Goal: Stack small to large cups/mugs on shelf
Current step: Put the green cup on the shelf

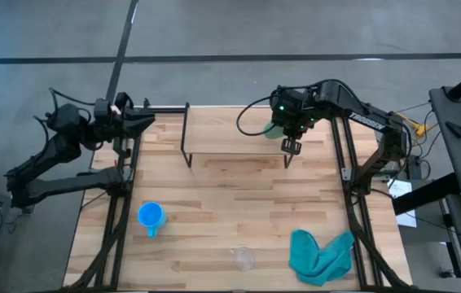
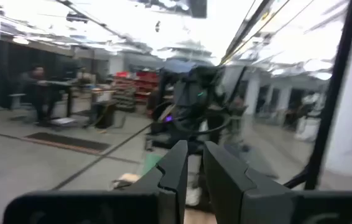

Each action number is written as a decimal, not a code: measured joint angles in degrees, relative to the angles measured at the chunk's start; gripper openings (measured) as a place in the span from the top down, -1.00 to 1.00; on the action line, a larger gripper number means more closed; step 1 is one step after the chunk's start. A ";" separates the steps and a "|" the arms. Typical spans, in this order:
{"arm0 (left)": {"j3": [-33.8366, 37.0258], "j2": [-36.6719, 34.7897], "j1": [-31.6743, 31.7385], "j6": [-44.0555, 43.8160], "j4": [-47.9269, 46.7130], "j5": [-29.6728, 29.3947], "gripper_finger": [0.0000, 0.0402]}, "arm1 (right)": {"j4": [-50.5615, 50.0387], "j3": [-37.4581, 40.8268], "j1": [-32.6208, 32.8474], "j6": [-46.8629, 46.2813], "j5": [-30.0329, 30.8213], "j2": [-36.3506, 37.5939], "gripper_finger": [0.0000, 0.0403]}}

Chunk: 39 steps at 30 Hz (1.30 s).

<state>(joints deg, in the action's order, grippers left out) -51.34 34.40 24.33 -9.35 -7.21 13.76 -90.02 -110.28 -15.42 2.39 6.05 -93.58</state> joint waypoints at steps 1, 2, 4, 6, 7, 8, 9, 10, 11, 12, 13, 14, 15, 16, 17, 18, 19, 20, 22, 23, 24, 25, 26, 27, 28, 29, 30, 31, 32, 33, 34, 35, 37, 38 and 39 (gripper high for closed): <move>-0.21 0.58 -0.01 1.50 -0.36 -0.19 0.81 | -0.01 0.03 0.00 0.02 0.00 0.00 0.96; -0.51 1.41 -0.01 2.78 -1.05 -0.18 0.81 | -0.01 0.03 0.00 0.03 0.00 0.01 0.96; -0.92 3.42 -0.03 4.04 -2.38 -0.16 0.81 | -0.02 0.03 0.00 -0.44 0.00 0.02 0.96; -1.08 6.41 0.00 4.20 -2.58 -1.31 0.81 | 0.00 0.03 0.00 -0.83 0.00 0.02 0.96; -1.22 8.17 0.01 4.23 -2.18 -3.02 0.81 | 0.00 0.03 0.00 -0.81 0.00 0.02 0.96; -1.47 9.73 0.01 4.27 -1.85 -5.31 0.81 | 0.00 0.03 0.00 -0.81 -0.02 0.02 0.96; -1.80 11.29 0.01 4.29 -1.81 -7.39 0.81 | -0.01 0.03 0.00 -0.81 -0.03 0.02 0.96; -2.21 13.06 0.05 4.41 -1.83 -8.93 0.81 | 0.00 0.03 0.00 -0.82 -0.03 -0.07 0.96; -2.73 15.05 0.05 4.45 -1.79 -9.79 0.81 | -0.01 0.03 0.00 -0.83 -0.04 -0.12 0.96; -3.33 17.06 0.07 4.56 -1.69 -9.87 0.81 | 0.00 0.03 0.00 -0.82 -0.03 -0.18 0.96; -3.93 19.22 0.07 4.79 -1.63 -9.89 0.81 | 0.00 0.05 0.00 -0.80 -0.05 -0.22 0.96; -4.29 21.42 0.04 5.01 -1.34 -9.74 0.81 | 0.00 0.05 0.00 -0.79 -0.05 -0.23 0.96; -4.71 23.44 -0.10 5.23 -0.50 -9.30 0.81 | 0.00 0.05 0.00 -0.79 -0.07 -0.24 0.96; -5.39 25.22 -0.21 5.25 1.59 -8.44 0.81 | 0.00 0.05 0.00 -0.81 -0.09 -0.24 0.96; -6.30 26.96 -0.34 5.27 4.31 -7.86 0.81 | 0.02 0.05 0.00 -0.81 -0.11 -0.26 0.96; -7.21 28.66 -0.34 5.31 6.36 -7.10 0.81 | 0.02 0.05 0.00 -0.81 -0.14 -0.30 0.96; -8.13 30.31 -0.34 5.32 7.44 -6.71 0.81 | 0.02 0.05 0.00 -0.81 -0.18 -0.33 0.96; -9.13 32.02 -0.34 5.33 7.85 -6.64 0.81 | 0.03 0.05 0.00 -0.80 -0.18 -0.33 0.96; -11.42 35.66 -0.59 5.83 8.55 -6.41 0.81 | 0.04 0.05 0.00 -0.81 -0.18 -0.33 0.96; -12.56 37.26 -0.71 6.33 8.42 -6.27 0.81 | 0.11 0.05 0.00 -0.81 -0.18 -0.33 0.96; -13.69 38.61 -0.75 6.67 8.29 -5.99 0.81 | 0.27 0.05 0.00 -0.81 -0.18 -0.33 0.96; -14.64 39.85 -0.81 6.76 8.37 -5.45 0.81 | 0.48 0.05 0.00 -0.81 -0.16 -0.33 0.96; -15.49 41.16 -0.93 6.78 8.42 -4.66 0.81 | 0.64 0.05 0.00 -0.81 -0.18 -0.33 0.96; -16.34 42.61 -1.13 6.78 8.83 -3.57 0.81 | 0.70 0.05 0.00 -0.81 -0.18 -0.33 0.96; -17.02 44.08 -1.34 6.78 9.07 -3.02 0.81 | 0.72 0.05 0.00 -0.81 -0.18 -0.33 0.96; -17.44 45.48 -1.56 6.77 9.17 -2.57 0.81 | 0.75 0.05 0.00 -0.81 -0.18 -0.33 0.96; -17.74 46.67 -1.79 6.77 9.53 -2.16 0.81 | 0.77 0.05 0.00 -0.81 -0.18 -0.33 0.96; -18.10 47.88 -2.02 6.76 10.18 -2.06 0.81 | 0.81 0.05 0.00 -0.80 -0.18 -0.33 0.96; -18.44 48.93 -2.20 6.73 10.93 -2.03 0.81 | 0.81 0.05 0.00 -0.79 -0.17 -0.33 0.96; -18.70 49.75 -2.33 6.72 11.30 -1.97 0.81 | 0.79 0.05 0.00 -0.81 -0.18 -0.33 0.96; -19.07 50.45 -2.44 6.72 11.39 -1.92 0.81 | 0.81 0.05 0.00 -0.81 -0.16 -0.33 0.96; -19.47 51.32 -2.55 6.72 11.61 -1.93 0.81 | 0.81 0.05 0.00 -0.81 -0.16 -0.33 0.96; -20.17 53.03 -2.82 6.72 11.64 -2.01 0.81 | 0.81 0.05 0.00 -0.81 -0.16 -0.33 0.96; -20.48 53.86 -2.99 6.72 11.48 -2.01 0.81 | 0.82 0.05 0.00 -0.81 -0.16 -0.33 0.96; -20.87 54.58 -3.09 6.72 11.63 -1.99 0.81 | 0.87 0.05 0.00 -0.81 -0.16 -0.33 0.96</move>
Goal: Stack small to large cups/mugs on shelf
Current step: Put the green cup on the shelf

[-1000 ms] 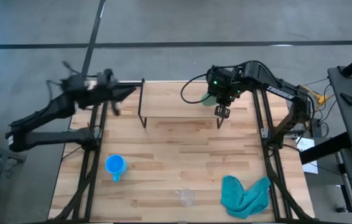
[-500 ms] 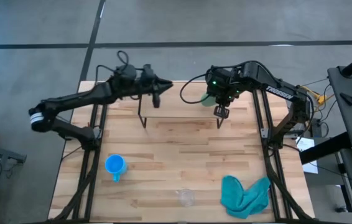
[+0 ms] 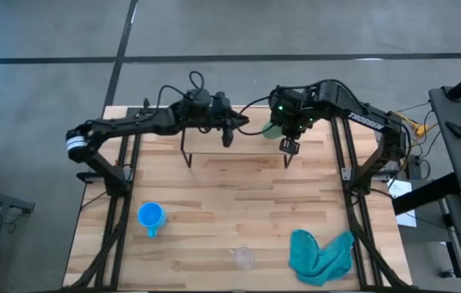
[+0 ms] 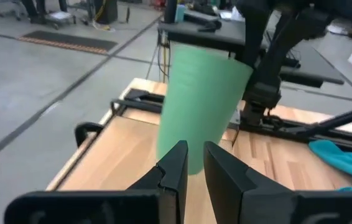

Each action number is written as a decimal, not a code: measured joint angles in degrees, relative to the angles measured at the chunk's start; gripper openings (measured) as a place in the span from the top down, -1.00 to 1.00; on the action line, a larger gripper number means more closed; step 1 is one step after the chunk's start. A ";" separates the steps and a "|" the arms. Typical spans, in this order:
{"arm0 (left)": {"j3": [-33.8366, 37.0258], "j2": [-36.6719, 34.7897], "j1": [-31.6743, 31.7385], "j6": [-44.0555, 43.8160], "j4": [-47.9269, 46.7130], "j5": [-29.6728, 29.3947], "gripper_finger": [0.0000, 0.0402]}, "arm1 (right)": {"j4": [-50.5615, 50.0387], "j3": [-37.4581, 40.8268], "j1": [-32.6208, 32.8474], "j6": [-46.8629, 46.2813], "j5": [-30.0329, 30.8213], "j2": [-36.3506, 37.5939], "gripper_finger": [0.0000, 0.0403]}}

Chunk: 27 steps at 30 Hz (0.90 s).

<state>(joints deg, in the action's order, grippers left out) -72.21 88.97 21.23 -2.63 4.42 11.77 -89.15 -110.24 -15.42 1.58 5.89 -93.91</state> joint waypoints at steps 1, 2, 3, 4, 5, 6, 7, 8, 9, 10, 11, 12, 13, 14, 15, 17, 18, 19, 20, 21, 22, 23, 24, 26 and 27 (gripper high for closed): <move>-0.22 0.65 -0.07 -0.02 0.67 0.01 0.81 | 0.04 0.00 0.00 0.02 0.00 0.00 0.96; -0.28 1.19 -0.09 -0.03 1.79 0.09 0.81 | 0.08 0.00 0.00 0.02 0.00 0.00 0.96; -0.34 1.73 -0.08 -0.07 2.90 0.13 0.81 | 0.15 0.00 0.00 0.01 0.00 0.00 0.96; -0.34 2.22 -0.04 -0.12 3.81 0.11 0.81 | 0.16 0.00 0.00 0.00 0.00 0.00 0.96; -0.28 2.81 -0.04 -0.17 5.05 0.09 0.81 | 0.16 0.00 0.00 0.00 0.00 0.00 0.96; -0.23 3.47 0.02 -0.26 5.81 0.04 0.81 | 0.21 0.00 0.00 0.02 0.00 0.00 0.96; -0.19 4.07 0.02 -1.25 6.18 -0.02 0.81 | 0.34 0.00 0.00 0.02 0.00 0.00 0.96; -0.16 4.82 0.02 -2.80 6.56 -0.03 0.81 | 0.61 0.00 0.00 0.01 0.00 0.00 0.96; -0.11 5.69 -0.03 -4.44 7.27 0.00 0.81 | 1.01 0.00 0.00 0.00 0.00 0.00 0.96; -0.02 6.49 -0.07 -5.77 7.76 0.00 0.81 | 1.37 0.00 0.00 0.01 0.00 0.00 0.96; 0.08 7.21 -0.08 -6.57 7.85 0.02 0.81 | 1.56 0.00 0.00 0.02 -0.03 0.00 0.96; 0.11 8.04 -0.25 -7.31 8.42 0.03 0.81 | 1.57 0.00 0.00 0.01 -0.04 0.00 0.96; 0.11 8.69 -0.36 -7.47 9.10 0.00 0.81 | 1.56 0.00 0.00 0.00 -0.07 0.00 0.96; 0.11 9.25 -0.55 -7.54 9.14 -0.02 0.81 | 1.56 0.00 0.00 0.00 -0.07 0.00 0.96; 0.11 9.67 -0.76 -7.56 9.34 -0.02 0.81 | 1.54 0.00 0.00 0.00 -0.09 0.00 0.96; -0.10 10.37 -1.42 -7.55 10.04 0.09 0.81 | 1.54 0.00 0.00 -0.02 -0.25 0.00 0.96; -0.18 10.54 -1.60 -7.56 10.48 0.12 0.81 | 1.54 0.00 0.00 -0.02 -0.26 0.00 0.96; -0.20 10.72 -1.84 -7.56 11.02 0.17 0.81 | 1.54 0.00 0.00 -0.01 -0.28 0.00 0.96; -0.24 10.89 -1.98 -7.56 11.90 0.21 0.81 | 1.54 0.00 0.00 -0.01 -0.28 0.00 0.96; -0.23 10.90 -2.01 -7.58 12.13 0.23 0.81 | 1.56 0.00 0.00 -0.02 -0.28 0.00 0.96; -0.15 10.88 -1.99 -7.56 11.97 0.22 0.81 | 1.54 0.00 0.00 -0.02 -0.28 0.00 0.96; -0.10 10.89 -1.97 -7.56 12.01 0.10 0.81 | 1.56 0.00 0.02 -0.02 -0.28 0.00 0.96; -0.06 10.97 -1.97 -7.56 12.01 0.04 0.81 | 1.56 0.00 0.00 -0.02 -0.28 0.00 0.96; 0.13 10.90 -1.95 -7.58 11.94 -0.19 0.81 | 1.56 0.00 0.00 -0.02 -0.30 0.00 0.96; 0.22 10.88 -1.97 -7.56 11.79 -0.62 0.81 | 1.56 0.00 0.00 -0.03 -0.29 0.00 0.96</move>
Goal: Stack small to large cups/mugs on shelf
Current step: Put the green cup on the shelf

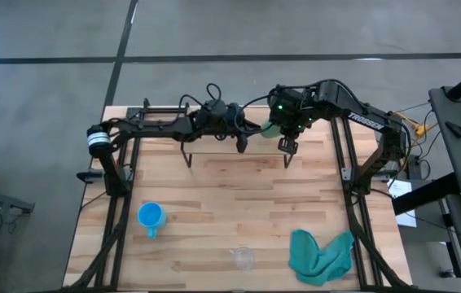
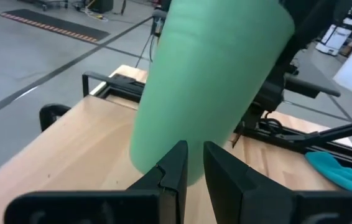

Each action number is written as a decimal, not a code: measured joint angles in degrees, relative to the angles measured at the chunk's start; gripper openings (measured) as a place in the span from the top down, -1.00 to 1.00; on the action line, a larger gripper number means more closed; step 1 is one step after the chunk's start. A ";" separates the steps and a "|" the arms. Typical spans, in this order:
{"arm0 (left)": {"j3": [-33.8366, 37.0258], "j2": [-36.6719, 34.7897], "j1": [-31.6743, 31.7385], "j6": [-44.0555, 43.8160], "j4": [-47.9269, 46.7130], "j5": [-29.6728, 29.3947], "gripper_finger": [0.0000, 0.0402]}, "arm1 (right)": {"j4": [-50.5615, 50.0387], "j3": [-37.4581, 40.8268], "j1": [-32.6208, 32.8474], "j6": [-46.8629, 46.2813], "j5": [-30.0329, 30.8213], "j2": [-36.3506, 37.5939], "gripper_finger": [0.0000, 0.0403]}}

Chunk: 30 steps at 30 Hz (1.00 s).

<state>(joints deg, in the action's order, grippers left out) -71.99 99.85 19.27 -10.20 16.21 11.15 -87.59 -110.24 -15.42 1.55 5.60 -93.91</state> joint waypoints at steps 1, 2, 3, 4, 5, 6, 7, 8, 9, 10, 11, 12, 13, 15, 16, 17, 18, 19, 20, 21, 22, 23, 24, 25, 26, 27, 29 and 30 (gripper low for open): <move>0.02 0.03 0.00 0.00 -0.02 -0.88 0.81 | 0.00 0.00 0.00 -0.11 0.00 0.00 0.96; 0.02 0.09 -0.02 0.00 0.14 -1.52 0.81 | 0.00 0.00 0.00 -0.37 -0.02 0.00 0.96; 0.02 0.11 -0.02 -0.02 0.10 -1.65 0.81 | 0.00 0.00 0.00 -0.63 -0.02 0.00 0.96; 0.01 0.13 0.00 -0.02 -0.02 -1.72 0.81 | 0.00 0.00 0.00 -0.96 -0.02 0.00 0.96; -0.03 0.20 0.00 -0.02 -0.04 -1.83 0.81 | 0.00 0.00 0.00 -1.17 -0.03 0.00 0.96; -0.11 0.41 0.00 -0.02 0.13 -1.94 0.81 | 0.00 0.00 0.00 -1.43 -0.06 0.00 0.96; -0.13 0.53 0.00 -0.02 0.25 -2.11 0.81 | -0.02 0.00 0.00 -1.75 -0.26 0.00 0.96; -0.05 0.60 0.00 -0.03 0.04 -2.25 0.81 | -0.02 0.00 0.00 -1.95 -0.93 0.00 0.96; 0.10 0.61 0.00 -0.04 -0.11 -2.27 0.81 | -0.02 0.00 0.00 -2.25 -1.89 0.00 0.96; 0.16 0.64 0.00 -0.07 -0.21 -2.27 0.81 | -0.02 0.00 0.00 -2.61 -2.79 0.00 0.96; 0.16 0.87 0.00 -0.07 0.00 -2.26 0.81 | -0.03 0.00 0.02 -2.95 -3.13 0.00 0.96; 0.10 1.10 0.00 -0.09 0.25 -2.25 0.81 | -0.04 0.00 0.08 -3.03 -3.18 0.00 0.96; 0.04 1.29 0.00 -0.35 0.14 -2.25 0.81 | -0.06 0.00 0.16 -3.02 -3.18 0.00 0.96; 0.00 1.38 0.00 -1.38 -0.18 -2.27 0.81 | -0.13 0.02 0.15 -3.00 -3.14 -0.02 0.96; 0.00 1.38 0.00 -1.48 -0.10 -2.29 0.81 | -0.05 0.02 0.15 -3.03 -3.14 -0.02 0.96; 0.00 1.38 0.00 -1.49 0.26 -2.31 0.81 | 0.01 0.02 0.15 -3.01 -3.07 -0.02 0.96; 0.04 1.38 0.00 -1.49 0.29 -2.48 0.81 | -0.01 0.02 0.15 -2.99 -3.03 -0.02 0.96; 0.13 1.38 0.00 -1.50 0.19 -2.51 0.81 | 0.01 0.02 0.15 -2.98 -3.01 -0.02 0.96; 0.13 1.37 0.00 -1.51 0.08 -2.51 0.81 | 0.04 0.02 0.15 -3.00 -3.02 -0.02 0.96; 0.12 1.38 0.00 -1.51 0.00 -2.51 0.81 | 0.02 0.02 0.15 -2.98 -3.03 -0.02 0.96; 0.00 1.38 -0.04 -1.52 -0.13 -2.51 0.81 | 0.19 0.02 0.15 -2.98 -3.01 -0.02 0.96; -0.12 1.36 -0.10 -1.52 -0.03 -2.56 0.81 | 0.43 0.02 0.15 -3.00 -2.99 -0.02 0.96; -0.11 1.36 -0.13 -1.51 0.12 -2.67 0.81 | 0.80 0.02 0.15 -3.00 -2.92 -0.02 0.96; -0.03 1.35 -0.15 -1.51 0.16 -2.70 0.81 | 1.21 0.02 0.14 -3.00 -2.87 -0.02 0.96; 0.09 1.36 -0.15 -1.52 0.13 -2.70 0.81 | 1.62 0.02 0.13 -2.99 -2.87 -0.02 0.96; 0.12 1.36 -0.15 -1.53 0.05 -2.70 0.81 | 2.12 0.06 0.14 -2.99 -2.83 -0.02 0.96; 0.11 1.35 -0.18 -1.53 -0.11 -2.70 0.81 | 2.84 0.20 0.15 -3.00 -2.81 -0.02 0.96; 0.11 1.35 -0.18 -1.53 -0.08 -2.69 0.81 | 2.91 0.29 0.15 -3.00 -2.79 -0.02 0.96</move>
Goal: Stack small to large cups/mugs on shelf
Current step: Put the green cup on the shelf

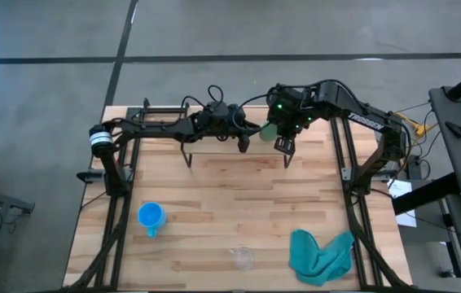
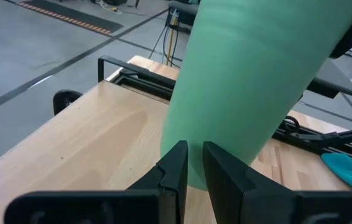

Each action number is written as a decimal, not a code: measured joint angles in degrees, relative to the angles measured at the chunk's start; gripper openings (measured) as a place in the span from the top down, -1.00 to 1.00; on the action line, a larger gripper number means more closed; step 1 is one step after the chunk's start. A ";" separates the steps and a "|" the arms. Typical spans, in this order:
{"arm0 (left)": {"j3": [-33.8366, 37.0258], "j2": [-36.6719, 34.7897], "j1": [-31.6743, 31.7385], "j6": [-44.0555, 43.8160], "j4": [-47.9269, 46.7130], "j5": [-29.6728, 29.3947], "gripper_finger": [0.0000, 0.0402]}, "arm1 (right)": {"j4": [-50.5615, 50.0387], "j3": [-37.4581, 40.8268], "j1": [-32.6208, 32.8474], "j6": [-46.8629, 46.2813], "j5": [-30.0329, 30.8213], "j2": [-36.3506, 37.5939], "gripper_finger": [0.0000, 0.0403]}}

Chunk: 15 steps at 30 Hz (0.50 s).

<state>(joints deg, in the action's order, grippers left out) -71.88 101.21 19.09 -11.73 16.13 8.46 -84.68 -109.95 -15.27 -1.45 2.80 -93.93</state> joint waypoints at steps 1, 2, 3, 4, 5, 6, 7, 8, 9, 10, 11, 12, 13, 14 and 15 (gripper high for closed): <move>-0.02 0.00 -0.04 0.00 0.02 0.01 0.81 | 0.02 0.15 0.00 0.00 -0.02 0.00 0.96; -0.02 0.00 -0.06 -0.02 0.17 0.01 0.81 | 0.04 0.24 0.00 0.00 0.00 0.00 0.96; -0.02 0.00 -0.08 -0.02 0.38 0.01 0.81 | 0.10 0.34 -0.02 0.02 0.01 0.00 0.96; 0.02 0.00 -0.08 -0.02 0.68 0.01 0.81 | 0.16 0.37 -0.02 0.02 0.03 0.00 0.96; 0.03 0.00 -0.08 -0.02 0.89 0.01 0.81 | 0.32 0.37 0.00 0.02 0.07 0.00 0.96; 0.03 0.00 -0.08 -0.02 1.00 0.01 0.81 | 0.51 0.37 -0.02 0.01 0.16 0.00 0.96; 0.03 0.00 -0.08 -0.02 1.00 -0.01 0.81 | 0.99 0.37 -0.02 0.00 0.22 0.00 0.96; 0.03 0.00 -0.08 -0.02 0.99 -0.03 0.81 | 1.68 0.37 -0.02 0.00 0.20 0.00 0.96; 0.03 0.00 -0.06 -0.02 1.03 -0.03 0.81 | 2.30 0.37 -0.02 0.02 0.25 0.00 0.96; 0.03 0.00 -0.08 -0.02 1.19 -0.03 0.81 | 2.75 0.37 -0.02 0.02 0.25 0.00 0.96; 0.03 0.00 -0.08 -0.02 1.31 -0.03 0.81 | 3.05 0.37 -0.02 0.02 0.25 0.00 0.96; 0.03 0.00 -0.08 -0.02 1.32 -0.06 0.81 | 3.19 0.42 -0.02 0.04 0.25 0.00 0.96; 0.03 -0.02 -0.08 -0.03 1.37 -0.12 0.81 | 3.27 0.60 -0.02 0.10 0.25 0.00 0.96; 0.03 -0.02 -0.09 -0.04 1.38 -0.23 0.81 | 3.31 0.81 -0.02 0.15 0.25 0.00 0.96; 0.03 -0.02 -0.11 -0.08 1.36 -0.38 0.81 | 3.35 1.03 -0.02 0.15 0.25 0.00 0.96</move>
<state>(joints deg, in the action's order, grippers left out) -71.85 101.19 18.98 -11.81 17.50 8.08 -81.32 -108.92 -15.29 -1.30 3.05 -93.93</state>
